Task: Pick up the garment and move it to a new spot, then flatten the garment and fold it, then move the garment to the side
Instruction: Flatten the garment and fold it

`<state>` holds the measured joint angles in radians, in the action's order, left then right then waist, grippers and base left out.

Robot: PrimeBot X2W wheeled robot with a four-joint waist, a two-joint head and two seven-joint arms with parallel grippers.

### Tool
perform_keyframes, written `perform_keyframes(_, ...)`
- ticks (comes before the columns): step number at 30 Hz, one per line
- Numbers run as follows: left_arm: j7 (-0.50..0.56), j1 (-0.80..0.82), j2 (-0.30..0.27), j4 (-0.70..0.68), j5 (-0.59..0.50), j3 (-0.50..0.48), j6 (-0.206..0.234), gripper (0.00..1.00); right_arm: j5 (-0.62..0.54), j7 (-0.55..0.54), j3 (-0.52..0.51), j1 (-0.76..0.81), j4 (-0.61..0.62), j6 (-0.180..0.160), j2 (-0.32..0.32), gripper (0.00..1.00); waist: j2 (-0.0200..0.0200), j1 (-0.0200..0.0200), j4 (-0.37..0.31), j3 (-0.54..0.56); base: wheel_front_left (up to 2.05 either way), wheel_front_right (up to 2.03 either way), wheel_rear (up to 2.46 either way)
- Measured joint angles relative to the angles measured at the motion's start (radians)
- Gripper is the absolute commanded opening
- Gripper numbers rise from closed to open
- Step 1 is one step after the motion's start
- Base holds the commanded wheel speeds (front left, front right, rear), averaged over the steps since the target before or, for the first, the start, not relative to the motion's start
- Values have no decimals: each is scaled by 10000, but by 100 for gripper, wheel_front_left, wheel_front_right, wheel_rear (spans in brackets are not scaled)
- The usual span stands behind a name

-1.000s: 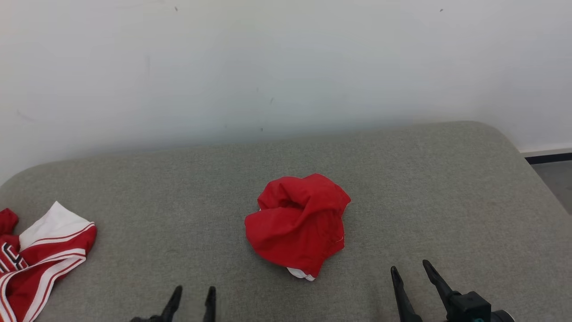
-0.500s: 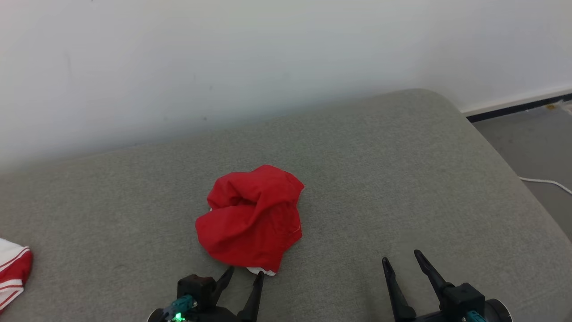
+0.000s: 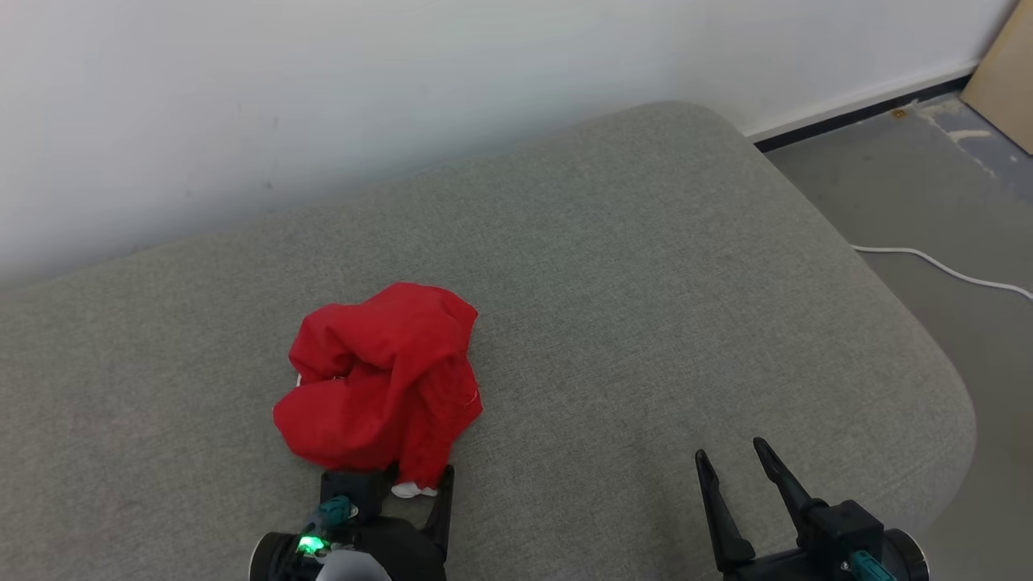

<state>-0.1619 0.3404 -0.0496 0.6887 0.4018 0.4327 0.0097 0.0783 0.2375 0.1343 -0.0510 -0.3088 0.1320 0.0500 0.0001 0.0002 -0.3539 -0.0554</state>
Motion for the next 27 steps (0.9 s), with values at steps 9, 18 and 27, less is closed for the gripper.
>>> perform_keyframes(9,-550,682,-8,454,157,201,-38,0,84,65,-27,-80,-105,0,-2,100,0,-1,44,-68,0,0,0)
perform_keyframes(18,-949,2568,-4,-1127,380,1045,-769,0,109,92,67,-97,-226,0,-2,100,0,-2,397,130,0,0,0)
perform_keyframes(27,-1016,4264,10,-3601,1336,702,-1080,0,217,113,123,-109,-336,0,-4,100,0,-2,569,301,0,0,0)
